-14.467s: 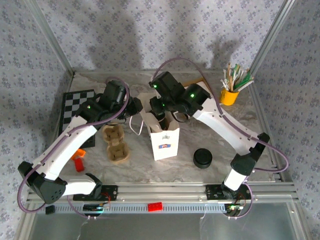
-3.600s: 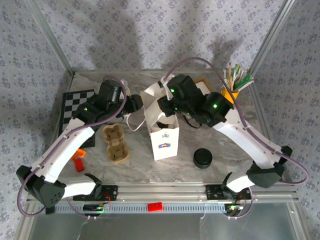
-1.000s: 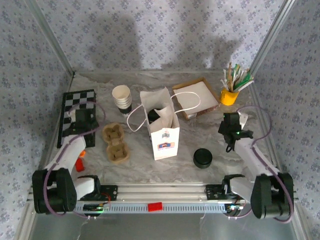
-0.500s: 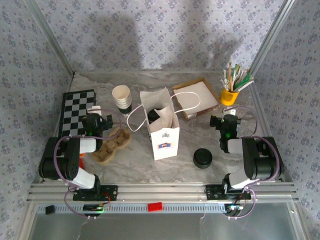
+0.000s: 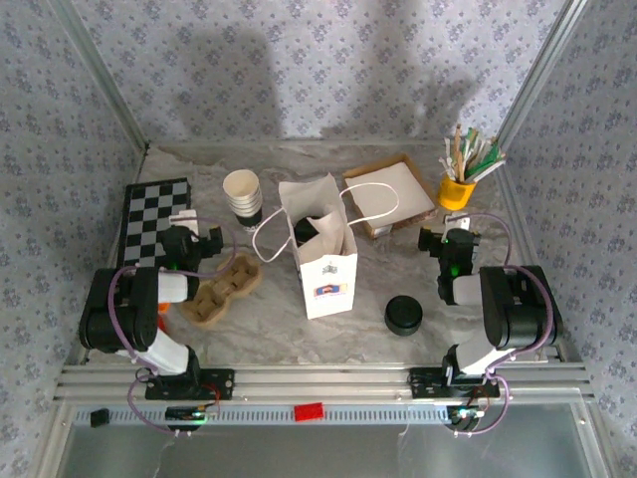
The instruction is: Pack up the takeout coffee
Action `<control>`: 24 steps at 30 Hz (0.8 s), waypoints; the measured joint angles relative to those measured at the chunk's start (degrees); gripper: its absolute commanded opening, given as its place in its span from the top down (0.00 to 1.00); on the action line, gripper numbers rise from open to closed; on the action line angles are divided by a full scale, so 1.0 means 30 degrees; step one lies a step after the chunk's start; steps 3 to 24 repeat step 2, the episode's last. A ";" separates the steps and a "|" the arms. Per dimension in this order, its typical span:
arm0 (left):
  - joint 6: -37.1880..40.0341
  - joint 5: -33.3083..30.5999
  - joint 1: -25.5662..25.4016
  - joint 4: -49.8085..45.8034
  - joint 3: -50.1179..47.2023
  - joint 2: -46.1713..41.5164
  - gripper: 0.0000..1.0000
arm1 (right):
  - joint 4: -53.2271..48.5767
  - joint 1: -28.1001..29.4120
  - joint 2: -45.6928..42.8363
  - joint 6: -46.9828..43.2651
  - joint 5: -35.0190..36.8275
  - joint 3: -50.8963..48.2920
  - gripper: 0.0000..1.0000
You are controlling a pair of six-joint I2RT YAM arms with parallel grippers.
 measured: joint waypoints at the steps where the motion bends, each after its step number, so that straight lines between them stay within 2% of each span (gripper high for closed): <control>1: 0.0000 0.0160 0.0000 0.0000 0.0000 0.0000 0.00 | 0.0000 -0.0058 0.0000 0.0000 -0.0160 0.0022 0.00; 24: 0.0007 0.0270 0.0000 -0.0007 0.0000 0.0000 0.00 | 0.0000 -0.0102 0.0000 0.0000 -0.0262 0.0029 0.00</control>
